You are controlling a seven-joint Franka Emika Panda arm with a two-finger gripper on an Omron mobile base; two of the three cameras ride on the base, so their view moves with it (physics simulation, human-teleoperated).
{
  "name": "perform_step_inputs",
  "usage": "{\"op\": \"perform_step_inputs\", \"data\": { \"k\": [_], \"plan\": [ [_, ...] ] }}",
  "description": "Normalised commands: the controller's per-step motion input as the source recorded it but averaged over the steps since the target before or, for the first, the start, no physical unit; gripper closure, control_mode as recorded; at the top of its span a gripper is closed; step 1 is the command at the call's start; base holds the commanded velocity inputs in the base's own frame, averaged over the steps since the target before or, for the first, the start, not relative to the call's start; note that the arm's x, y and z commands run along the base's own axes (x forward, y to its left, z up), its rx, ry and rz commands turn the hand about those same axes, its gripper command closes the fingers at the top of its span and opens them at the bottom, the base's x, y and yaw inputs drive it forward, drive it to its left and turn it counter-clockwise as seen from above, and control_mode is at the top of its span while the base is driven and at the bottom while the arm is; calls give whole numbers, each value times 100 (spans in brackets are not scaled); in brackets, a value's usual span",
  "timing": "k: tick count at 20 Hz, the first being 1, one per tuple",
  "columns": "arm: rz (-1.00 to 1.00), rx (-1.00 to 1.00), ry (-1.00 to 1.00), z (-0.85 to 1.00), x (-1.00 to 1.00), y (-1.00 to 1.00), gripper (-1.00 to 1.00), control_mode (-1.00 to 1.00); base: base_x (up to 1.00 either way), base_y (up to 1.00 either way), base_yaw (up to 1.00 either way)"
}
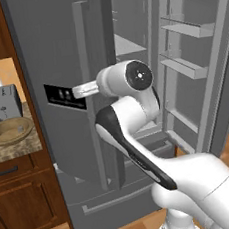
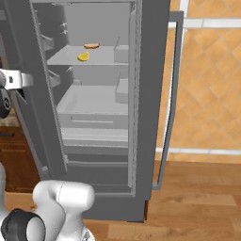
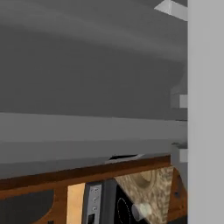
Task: Grab a lemon wedge from the fridge and one ice cube from the ice bowl, and put them in the glass of lemonade.
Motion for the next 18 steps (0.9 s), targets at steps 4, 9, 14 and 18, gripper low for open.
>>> {"op": "perform_step_inputs", "data": {
  "k": [4,9,14,18],
  "plan": [
    [4,0,-8,86,-91,0,100,-100,0,0,0],
    [0,2,-3,84,-51,-32,100,-100,0,0,0],
    [1,6,9,38,13,-86,100,-100,0,0,0],
    [16,13,18,-19,81,-63,100,-100,0,0,0]
  ]
}}
